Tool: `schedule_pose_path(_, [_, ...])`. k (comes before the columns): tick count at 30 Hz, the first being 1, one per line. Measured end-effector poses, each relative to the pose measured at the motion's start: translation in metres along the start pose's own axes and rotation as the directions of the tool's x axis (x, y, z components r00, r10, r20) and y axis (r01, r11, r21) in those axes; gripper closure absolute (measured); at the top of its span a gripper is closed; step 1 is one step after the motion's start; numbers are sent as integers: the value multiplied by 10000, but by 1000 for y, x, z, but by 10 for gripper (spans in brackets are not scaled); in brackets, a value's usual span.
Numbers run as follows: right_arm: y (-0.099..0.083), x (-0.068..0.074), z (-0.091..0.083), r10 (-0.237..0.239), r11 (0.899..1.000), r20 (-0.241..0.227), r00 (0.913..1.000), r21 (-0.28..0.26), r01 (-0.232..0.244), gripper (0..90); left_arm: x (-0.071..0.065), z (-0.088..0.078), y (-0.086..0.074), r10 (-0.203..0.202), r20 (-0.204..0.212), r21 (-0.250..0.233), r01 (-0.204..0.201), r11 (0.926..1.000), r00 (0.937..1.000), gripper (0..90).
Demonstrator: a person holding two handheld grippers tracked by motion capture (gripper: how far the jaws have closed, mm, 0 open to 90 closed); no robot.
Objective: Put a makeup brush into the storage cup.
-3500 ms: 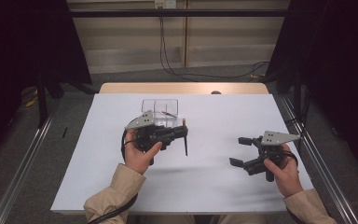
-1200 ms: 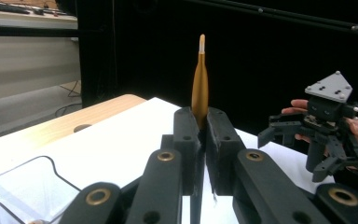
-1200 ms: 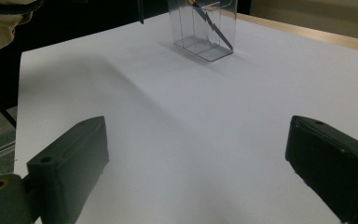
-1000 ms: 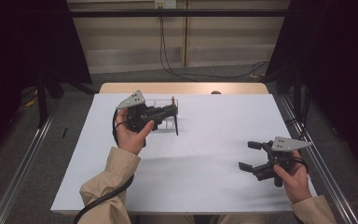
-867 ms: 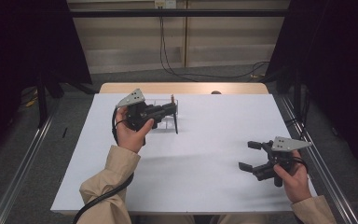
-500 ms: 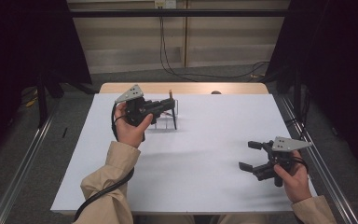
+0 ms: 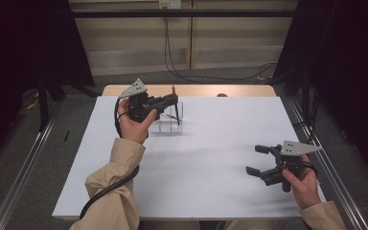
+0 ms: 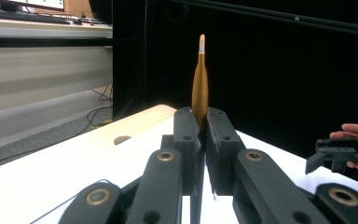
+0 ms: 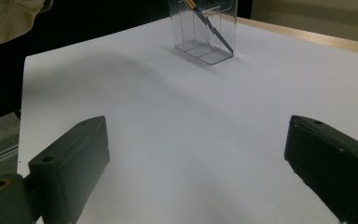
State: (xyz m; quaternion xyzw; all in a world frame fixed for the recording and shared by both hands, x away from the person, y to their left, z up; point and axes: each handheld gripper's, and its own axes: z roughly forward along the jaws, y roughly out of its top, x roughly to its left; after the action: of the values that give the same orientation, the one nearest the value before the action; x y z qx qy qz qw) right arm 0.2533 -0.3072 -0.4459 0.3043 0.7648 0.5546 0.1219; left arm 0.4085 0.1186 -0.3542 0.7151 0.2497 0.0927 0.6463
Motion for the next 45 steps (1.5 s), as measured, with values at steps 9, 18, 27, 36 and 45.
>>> schedule_pose_path(9, [0,0,-1,18,10000,48,10000,-61,-18,48,7,5,-2,126,-407,97,-123,9999,9991,839])
schedule_pose_path(18, [0,0,-1,-17,10000,-6,10000,-82,17,47,16,11,-1,206,-771,9,-206,9998,9968,839])
schedule_pose_path(27, [-1,-1,-1,2,10000,-13,10000,-42,-2,47,24,18,-2,231,-1092,42,-227,9997,9938,839])
schedule_pose_path(36, [-1,-2,-3,14,9999,-13,10000,-146,-14,47,29,26,-4,232,-1165,71,-226,9997,9929,839])
schedule_pose_path(45, [-1,-2,-3,29,9999,-51,10000,-136,-29,48,32,29,-2,349,-1301,83,-341,9994,9909,839])
